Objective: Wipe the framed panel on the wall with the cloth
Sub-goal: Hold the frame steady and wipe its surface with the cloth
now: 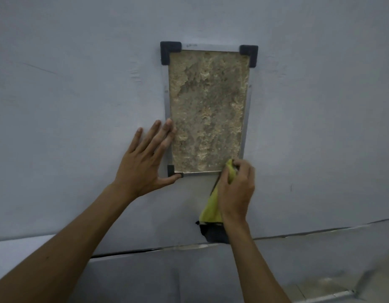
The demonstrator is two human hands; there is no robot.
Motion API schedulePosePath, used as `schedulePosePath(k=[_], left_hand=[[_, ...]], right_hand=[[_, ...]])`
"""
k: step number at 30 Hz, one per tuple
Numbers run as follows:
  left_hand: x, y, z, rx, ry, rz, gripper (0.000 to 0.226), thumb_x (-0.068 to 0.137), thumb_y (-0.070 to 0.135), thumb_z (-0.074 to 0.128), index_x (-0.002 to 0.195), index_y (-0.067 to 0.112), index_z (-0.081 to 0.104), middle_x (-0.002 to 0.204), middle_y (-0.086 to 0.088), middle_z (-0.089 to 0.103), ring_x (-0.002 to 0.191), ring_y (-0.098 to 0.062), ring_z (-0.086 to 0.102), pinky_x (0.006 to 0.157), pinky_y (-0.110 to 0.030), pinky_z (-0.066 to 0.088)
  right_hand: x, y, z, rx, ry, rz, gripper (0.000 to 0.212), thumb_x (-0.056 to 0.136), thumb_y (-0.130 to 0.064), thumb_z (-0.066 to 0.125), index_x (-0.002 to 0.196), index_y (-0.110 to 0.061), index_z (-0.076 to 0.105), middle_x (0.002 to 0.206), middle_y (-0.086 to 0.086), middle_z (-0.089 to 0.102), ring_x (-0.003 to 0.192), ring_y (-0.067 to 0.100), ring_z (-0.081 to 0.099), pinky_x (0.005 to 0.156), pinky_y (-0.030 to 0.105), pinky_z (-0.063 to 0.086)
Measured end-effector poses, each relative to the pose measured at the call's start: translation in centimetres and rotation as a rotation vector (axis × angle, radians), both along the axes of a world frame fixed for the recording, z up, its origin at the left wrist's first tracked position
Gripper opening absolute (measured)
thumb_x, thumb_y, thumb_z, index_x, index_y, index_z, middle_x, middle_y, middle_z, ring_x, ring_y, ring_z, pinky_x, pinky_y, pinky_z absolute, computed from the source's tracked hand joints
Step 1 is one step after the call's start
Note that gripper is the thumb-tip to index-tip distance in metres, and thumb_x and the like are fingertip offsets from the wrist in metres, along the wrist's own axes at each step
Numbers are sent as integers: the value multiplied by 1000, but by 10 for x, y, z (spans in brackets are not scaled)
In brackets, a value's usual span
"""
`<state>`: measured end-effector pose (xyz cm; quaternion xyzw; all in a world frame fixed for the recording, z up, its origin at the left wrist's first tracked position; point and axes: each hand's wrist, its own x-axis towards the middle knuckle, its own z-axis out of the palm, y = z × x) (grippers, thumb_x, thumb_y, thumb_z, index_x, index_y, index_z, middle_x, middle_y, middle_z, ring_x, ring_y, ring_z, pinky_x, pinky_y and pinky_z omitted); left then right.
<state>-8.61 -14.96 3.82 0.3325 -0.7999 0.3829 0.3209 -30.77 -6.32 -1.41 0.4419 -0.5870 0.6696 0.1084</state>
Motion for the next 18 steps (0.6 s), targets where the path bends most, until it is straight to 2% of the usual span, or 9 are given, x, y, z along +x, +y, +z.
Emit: schedulePosePath(k=[2,6,10,11,16,18], left_hand=[[1,1,1,1,0,5,110,82,82,47,161,15,10,170,-4,6,157,-26,8,124,-57,16],[1,0,-1,-11,9,-6,109,82,82,47,161,15,12,170,-4,7,157,-26,9,124,-56,15],[0,0,0,-7,3,-22,109,83,81,47,161,14,12,170,-5,7,157,-27,9,123,-57,17],[1,0,1,-6,1,-19,110,83,82,48,161,14,11,170,-5,6,157,-27,9,123,-58,17],[2,1,0,-1,-4,-4,111,82,82,48,161,13,11,170,-6,6,157,-28,8,123,-58,16],[2,1,1,-3,-2,-7,110,82,82,48,161,14,12,170,-5,6,157,-27,8,124,-57,16]], right_hand=[[7,1,1,5,-42,-20,17,92,-5,63,109,-6,58,106,9,57,92,19,56,78,13,37],[26,-1,-4,84,220,123,20,92,-6,66,111,-8,59,108,7,58,88,9,53,77,10,38],[0,-2,0,-29,-61,-24,16,94,-6,62,109,-5,57,106,10,57,93,18,56,78,10,35],[3,-2,1,-27,-69,-38,16,94,-6,61,109,-4,56,106,10,57,93,20,57,77,11,35],[36,-5,-1,64,259,131,17,93,-6,64,109,-6,59,106,8,58,87,16,57,72,12,39],[28,-7,1,21,161,91,15,94,-7,63,108,-5,58,105,10,57,86,14,54,74,8,35]])
